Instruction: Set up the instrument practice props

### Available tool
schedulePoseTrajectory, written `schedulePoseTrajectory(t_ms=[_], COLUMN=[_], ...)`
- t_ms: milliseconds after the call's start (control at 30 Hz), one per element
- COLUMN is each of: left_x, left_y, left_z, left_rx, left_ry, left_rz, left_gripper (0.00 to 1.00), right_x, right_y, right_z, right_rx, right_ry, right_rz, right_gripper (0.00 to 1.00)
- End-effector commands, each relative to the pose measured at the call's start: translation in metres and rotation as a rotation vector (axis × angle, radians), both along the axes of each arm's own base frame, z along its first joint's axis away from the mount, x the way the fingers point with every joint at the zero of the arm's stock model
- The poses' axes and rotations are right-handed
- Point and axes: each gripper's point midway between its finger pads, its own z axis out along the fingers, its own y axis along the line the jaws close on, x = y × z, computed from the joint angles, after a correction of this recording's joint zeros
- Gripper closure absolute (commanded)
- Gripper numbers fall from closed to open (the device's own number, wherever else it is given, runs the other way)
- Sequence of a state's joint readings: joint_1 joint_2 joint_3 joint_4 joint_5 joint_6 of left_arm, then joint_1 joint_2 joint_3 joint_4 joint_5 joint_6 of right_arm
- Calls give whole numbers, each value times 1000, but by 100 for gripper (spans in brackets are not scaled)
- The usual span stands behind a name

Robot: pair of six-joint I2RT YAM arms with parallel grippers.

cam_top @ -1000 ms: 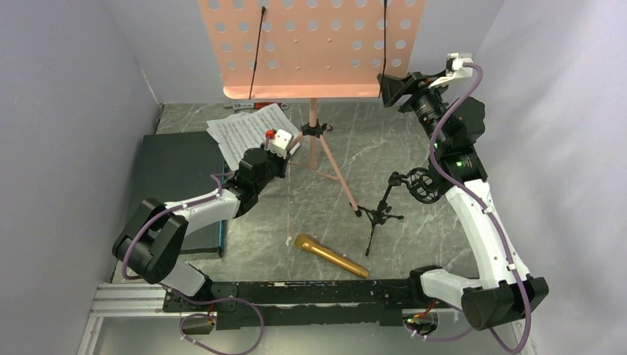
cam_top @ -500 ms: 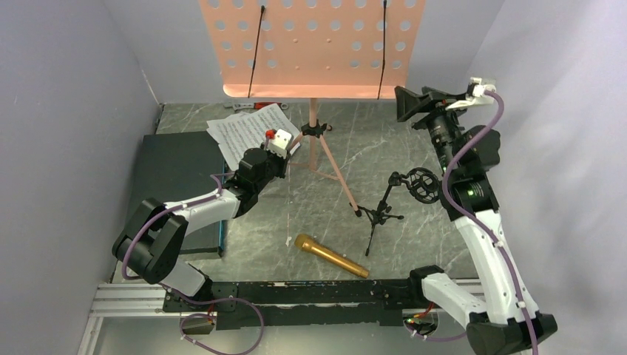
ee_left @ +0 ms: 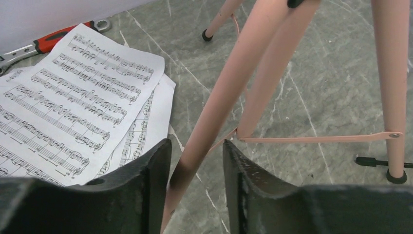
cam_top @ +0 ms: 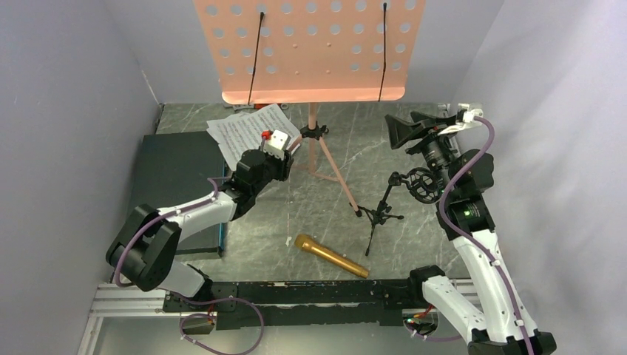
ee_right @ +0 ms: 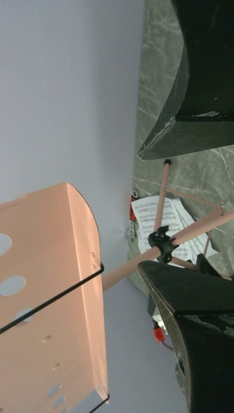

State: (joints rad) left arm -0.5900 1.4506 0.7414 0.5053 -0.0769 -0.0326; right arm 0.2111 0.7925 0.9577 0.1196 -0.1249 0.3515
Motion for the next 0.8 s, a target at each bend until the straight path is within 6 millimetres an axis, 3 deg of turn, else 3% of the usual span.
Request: schedulePoseTrajectory(t_ms=[0, 600, 767], left_x=[-9, -38, -47], left_y=[-7, 2, 16], left_z=[14, 60, 55], left_rx=[-67, -188, -205], left_ry=[15, -6, 50], left_rz=[-24, -48, 2], left_gripper=[50, 8, 7], right_x=[-7, -10, -8], right_y=[18, 45, 50], right_z=[7, -23, -33], right_rx=[-21, -68, -64], right_ry=[-44, 6, 34], right_rz=[107, 271, 301], right_gripper=[20, 17, 16])
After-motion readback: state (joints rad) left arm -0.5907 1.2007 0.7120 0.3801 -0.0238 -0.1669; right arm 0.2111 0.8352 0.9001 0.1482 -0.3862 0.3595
